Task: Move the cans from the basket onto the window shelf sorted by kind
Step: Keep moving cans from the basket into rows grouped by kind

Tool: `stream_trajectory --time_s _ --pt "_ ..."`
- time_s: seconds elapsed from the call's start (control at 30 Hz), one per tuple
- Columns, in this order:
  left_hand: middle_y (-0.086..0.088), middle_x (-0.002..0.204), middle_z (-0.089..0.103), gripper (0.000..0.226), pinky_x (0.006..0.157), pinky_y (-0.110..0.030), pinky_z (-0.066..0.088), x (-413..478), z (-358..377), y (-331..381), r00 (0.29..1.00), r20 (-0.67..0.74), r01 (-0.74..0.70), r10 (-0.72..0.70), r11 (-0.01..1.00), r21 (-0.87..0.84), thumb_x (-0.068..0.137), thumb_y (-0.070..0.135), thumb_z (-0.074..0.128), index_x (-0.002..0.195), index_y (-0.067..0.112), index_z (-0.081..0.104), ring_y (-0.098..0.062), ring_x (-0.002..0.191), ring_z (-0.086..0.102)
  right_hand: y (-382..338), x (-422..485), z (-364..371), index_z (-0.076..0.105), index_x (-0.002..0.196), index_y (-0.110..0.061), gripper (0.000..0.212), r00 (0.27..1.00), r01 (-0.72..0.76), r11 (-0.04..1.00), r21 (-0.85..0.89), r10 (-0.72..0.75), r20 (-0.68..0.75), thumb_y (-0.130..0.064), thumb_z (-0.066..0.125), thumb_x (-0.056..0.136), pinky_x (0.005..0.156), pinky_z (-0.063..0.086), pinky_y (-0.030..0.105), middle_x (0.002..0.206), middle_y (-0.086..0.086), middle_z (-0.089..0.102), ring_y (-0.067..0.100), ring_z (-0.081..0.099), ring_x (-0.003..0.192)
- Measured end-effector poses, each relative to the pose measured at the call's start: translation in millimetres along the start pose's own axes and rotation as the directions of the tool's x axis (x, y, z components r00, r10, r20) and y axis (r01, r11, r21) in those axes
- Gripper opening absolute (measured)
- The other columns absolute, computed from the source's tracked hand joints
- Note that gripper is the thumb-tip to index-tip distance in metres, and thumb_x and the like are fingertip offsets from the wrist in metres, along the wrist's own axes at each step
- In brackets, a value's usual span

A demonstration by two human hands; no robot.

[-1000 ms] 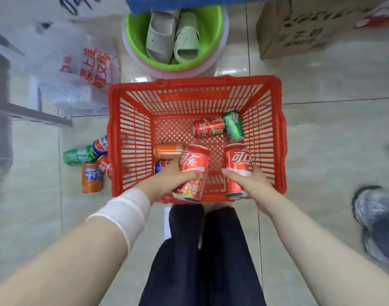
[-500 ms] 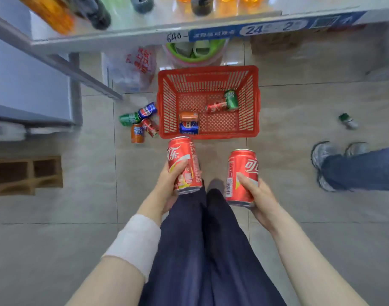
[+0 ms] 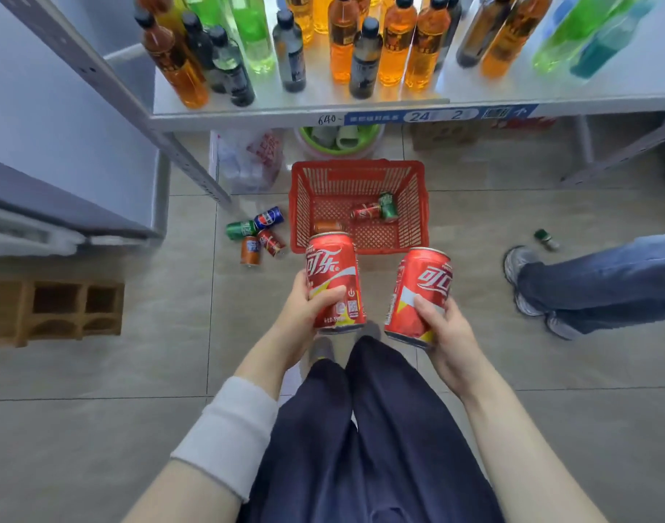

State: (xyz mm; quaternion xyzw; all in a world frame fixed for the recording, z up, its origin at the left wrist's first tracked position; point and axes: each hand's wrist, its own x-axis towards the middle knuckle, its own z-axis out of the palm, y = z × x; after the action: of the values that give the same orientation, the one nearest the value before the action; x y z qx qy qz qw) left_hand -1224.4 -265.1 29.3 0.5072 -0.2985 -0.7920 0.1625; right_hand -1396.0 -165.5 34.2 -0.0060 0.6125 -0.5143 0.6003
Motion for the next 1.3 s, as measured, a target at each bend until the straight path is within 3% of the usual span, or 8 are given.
stream_trajectory --time_s 0.13,0.3,0.57,0.67,0.83,1.0,1.2,1.3 --pt "-0.005 0.118 0.058 0.073 0.086 -0.036 0.052 -22.8 -7.7 34.2 0.987 -0.043 -0.146 0.156 0.973 0.18 0.069 0.019 0.076 0.129 0.021 0.035 -0.019 0.103 0.062 -14.0 -17.6 24.5 0.042 0.127 -0.011 0.09 0.988 0.153 0.982 -0.109 -0.153 0.009 -0.034 0.082 0.05 0.078 0.055 0.03 0.118 0.011 0.06 0.017 0.063 0.096" --pt "0.0 0.115 0.058 0.068 0.077 -0.024 0.053 -36.8 0.4 77.4 0.939 -0.058 -0.313 0.339 0.912 0.266 0.078 0.014 0.071 0.132 0.02 0.03 -0.011 0.101 0.062 -55.8 -20.9 52.6 0.036 0.133 -0.013 0.084 0.946 0.325 0.929 -0.179 -0.317 0.071 -0.026 0.076 0.06 0.087 0.052 0.032 0.122 0.008 0.058 0.018 0.061 0.107" --pt "0.003 0.118 0.056 0.076 0.087 -0.032 0.053 -13.6 59.3 169.5 0.843 0.014 -0.507 0.538 0.786 0.355 0.064 0.032 0.077 0.124 0.031 0.031 -0.011 0.106 0.059 -164.2 -4.6 79.5 0.04 0.129 -0.023 0.08 0.846 0.533 0.803 -0.268 -0.518 0.13 -0.037 0.078 0.06 0.084 0.053 0.03 0.116 -0.003 0.059 0.012 0.061 0.105" --pt "0.003 0.119 0.056 0.085 0.09 -0.032 0.051 7.3 89.6 217.5 0.793 0.006 -0.567 0.61 0.733 0.376 0.054 0.041 0.075 0.126 0.029 0.031 -0.009 0.107 0.059 -224.0 9.6 82.3 0.042 0.125 -0.027 0.075 0.791 0.61 0.739 -0.285 -0.589 0.165 -0.034 0.082 0.061 0.074 0.053 0.019 0.114 -0.005 0.06 0.004 0.062 0.098" --pt "0.003 0.114 0.059 0.078 0.082 -0.02 0.052 40.4 141.5 301.5 0.704 -0.017 -0.655 0.71 0.658 0.372 0.05 0.038 0.078 0.116 0.038 0.036 -0.001 0.098 0.062 -332.0 36.9 85.7 0.042 0.122 -0.028 0.074 0.733 0.68 0.678 -0.28 -0.641 0.227 -0.031 0.083 0.061 0.066 0.049 0.01 0.11 -0.003 0.062 -0.002 0.063 0.089" --pt "0.009 0.104 0.061 0.068 0.069 -0.006 0.048 67.0 178.6 380.5 0.602 -0.03 -0.723 0.798 0.56 0.404 0.063 0.011 0.081 0.111 0.034 0.039 0.011 0.085 0.062 -425.6 62.8 97.6 0.049 0.11 -0.026 0.063 0.656 0.754 0.584 -0.301 -0.696 0.291 -0.026 0.074 0.053 0.065 0.048 0.01 0.095 -0.006 0.067 -0.003 0.066 0.08" --pt "0.007 0.106 0.061 0.073 0.08 -0.017 0.054 95.3 210.9 465.6 0.515 0.03 -0.766 0.857 0.444 0.465 0.063 0.015 0.082 0.121 0.026 0.038 0.004 0.091 0.063 -504.9 94.7 115.5 0.048 0.11 -0.02 0.062 0.589 0.806 0.508 -0.305 -0.74 0.325 -0.021 0.084 0.059 0.065 0.052 0.016 0.091 -0.006 0.067 -0.002 0.066 0.078" --pt "0.012 0.103 0.059 0.074 0.077 -0.008 0.049 103.6 221.1 496.2 0.447 0.099 -0.791 0.889 0.342 0.507 0.062 0.009 0.082 0.12 0.025 0.039 0.011 0.089 0.059 -531.0 100.8 122.9 0.046 0.112 -0.015 0.068 0.568 0.816 0.476 -0.329 -0.768 0.297 -0.018 0.087 0.058 0.059 0.051 0.014 0.093 -0.006 0.064 -0.007 0.064 0.074"
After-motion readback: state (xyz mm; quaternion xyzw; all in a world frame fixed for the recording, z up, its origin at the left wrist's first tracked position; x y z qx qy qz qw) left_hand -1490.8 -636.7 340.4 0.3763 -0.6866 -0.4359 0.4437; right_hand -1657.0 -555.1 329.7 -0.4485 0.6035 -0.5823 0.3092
